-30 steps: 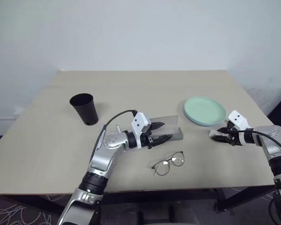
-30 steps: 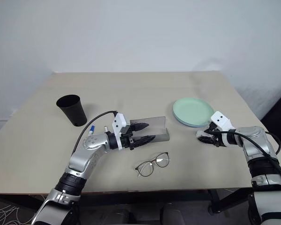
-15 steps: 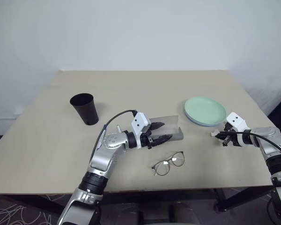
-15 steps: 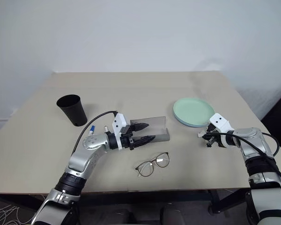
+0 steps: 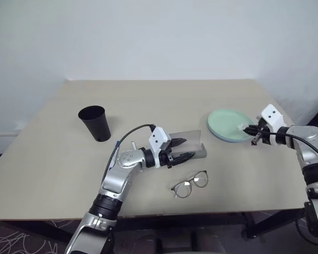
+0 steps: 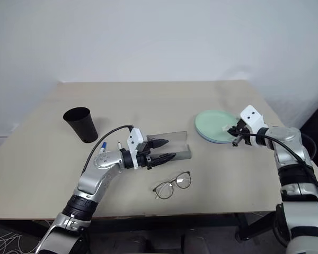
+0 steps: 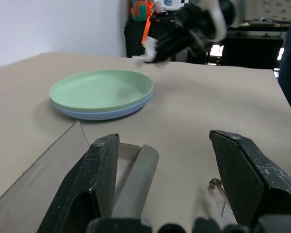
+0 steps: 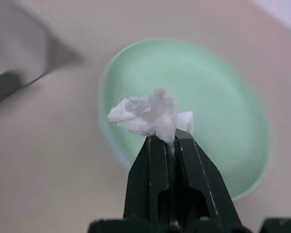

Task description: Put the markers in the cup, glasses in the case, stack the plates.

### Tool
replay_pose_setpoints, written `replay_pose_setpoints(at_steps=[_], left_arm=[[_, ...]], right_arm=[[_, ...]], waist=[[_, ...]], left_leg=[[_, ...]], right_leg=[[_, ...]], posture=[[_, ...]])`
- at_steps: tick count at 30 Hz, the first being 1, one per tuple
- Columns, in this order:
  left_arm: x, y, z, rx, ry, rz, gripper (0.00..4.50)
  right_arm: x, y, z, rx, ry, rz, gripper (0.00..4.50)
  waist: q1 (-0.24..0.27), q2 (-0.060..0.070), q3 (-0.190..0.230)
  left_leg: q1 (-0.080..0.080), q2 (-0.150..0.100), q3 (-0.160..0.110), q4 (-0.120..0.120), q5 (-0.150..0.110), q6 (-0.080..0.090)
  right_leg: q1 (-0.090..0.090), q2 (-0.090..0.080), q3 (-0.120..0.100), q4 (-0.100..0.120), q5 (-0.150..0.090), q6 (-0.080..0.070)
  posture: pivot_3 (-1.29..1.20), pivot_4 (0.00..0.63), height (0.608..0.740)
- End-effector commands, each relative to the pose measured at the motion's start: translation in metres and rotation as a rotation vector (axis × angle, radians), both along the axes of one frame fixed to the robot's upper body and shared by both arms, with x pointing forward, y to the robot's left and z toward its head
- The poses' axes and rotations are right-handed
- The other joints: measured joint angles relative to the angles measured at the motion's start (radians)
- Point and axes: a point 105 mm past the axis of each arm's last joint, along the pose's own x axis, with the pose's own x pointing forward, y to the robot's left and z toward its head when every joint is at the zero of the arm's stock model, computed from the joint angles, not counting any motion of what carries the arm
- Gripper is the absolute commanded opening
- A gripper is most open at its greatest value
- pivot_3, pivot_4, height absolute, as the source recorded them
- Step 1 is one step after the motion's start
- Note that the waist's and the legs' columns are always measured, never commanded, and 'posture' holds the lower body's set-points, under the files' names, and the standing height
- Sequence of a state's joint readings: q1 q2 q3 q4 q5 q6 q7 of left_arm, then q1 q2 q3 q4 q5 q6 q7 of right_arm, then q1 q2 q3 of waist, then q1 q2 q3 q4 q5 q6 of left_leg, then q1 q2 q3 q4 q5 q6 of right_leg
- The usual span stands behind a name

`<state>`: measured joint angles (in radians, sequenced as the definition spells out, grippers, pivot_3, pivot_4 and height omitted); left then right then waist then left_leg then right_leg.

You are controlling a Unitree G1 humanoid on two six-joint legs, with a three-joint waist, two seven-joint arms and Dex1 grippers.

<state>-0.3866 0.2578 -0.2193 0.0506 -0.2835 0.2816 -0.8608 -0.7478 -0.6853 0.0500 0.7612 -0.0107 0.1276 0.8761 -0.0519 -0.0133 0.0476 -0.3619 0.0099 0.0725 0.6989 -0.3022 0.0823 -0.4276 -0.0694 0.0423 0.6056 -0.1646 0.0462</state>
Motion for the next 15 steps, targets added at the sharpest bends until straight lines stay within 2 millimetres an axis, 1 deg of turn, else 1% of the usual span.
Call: replay_pose_setpoints(at_steps=[1,4,6,10,15], left_arm=[[0.001,-0.004,0.013,-0.015,-0.053,-0.016,3.14],[0.002,-0.004,0.013,-0.015,-0.053,-0.013,3.14],[0.002,-0.003,0.013,-0.015,-0.054,-0.009,3.14],[0.002,-0.001,0.014,-0.015,-0.056,0.003,3.14],[0.003,0.001,0.014,-0.013,-0.056,0.009,3.14]], right_arm=[[0.013,0.001,0.001,-0.025,-0.036,-0.041,0.04],[0.019,0.006,-0.006,-0.035,-0.022,-0.049,0.04],[0.021,0.008,-0.009,-0.038,-0.013,-0.048,0.04],[0.023,0.01,-0.011,-0.029,-0.006,-0.053,0.96],[0.023,0.01,-0.01,-0.032,-0.008,-0.037,2.65]], waist=[[0.0,0.0,0.0],[0.0,0.0,0.0],[0.0,0.001,0.0],[0.0,0.001,0.0],[-0.001,0.001,0.0]], left_leg=[[0.0,0.0,0.0,0.0,0.0,0.0],[-0.001,0.0,0.0,-0.001,0.0,0.0],[-0.001,-0.001,0.0,-0.001,0.0,0.0],[-0.001,-0.001,0.0,-0.001,0.0,0.0],[0.0,-0.001,0.0,-0.001,0.0,0.0]], right_leg=[[0.0,0.0,0.0,0.0,0.0,0.0],[0.0,0.0,0.0,0.0,0.003,-0.004],[0.0,0.0,0.0,0.0,0.003,-0.005],[0.0,0.0,0.0,-0.001,0.003,-0.005],[0.0,0.0,0.0,0.0,0.003,-0.004]], posture=[[0.0,0.0,0.732],[0.0,0.0,0.732],[0.0,0.0,0.732],[0.0,0.0,0.732],[0.0,0.0,0.732]])
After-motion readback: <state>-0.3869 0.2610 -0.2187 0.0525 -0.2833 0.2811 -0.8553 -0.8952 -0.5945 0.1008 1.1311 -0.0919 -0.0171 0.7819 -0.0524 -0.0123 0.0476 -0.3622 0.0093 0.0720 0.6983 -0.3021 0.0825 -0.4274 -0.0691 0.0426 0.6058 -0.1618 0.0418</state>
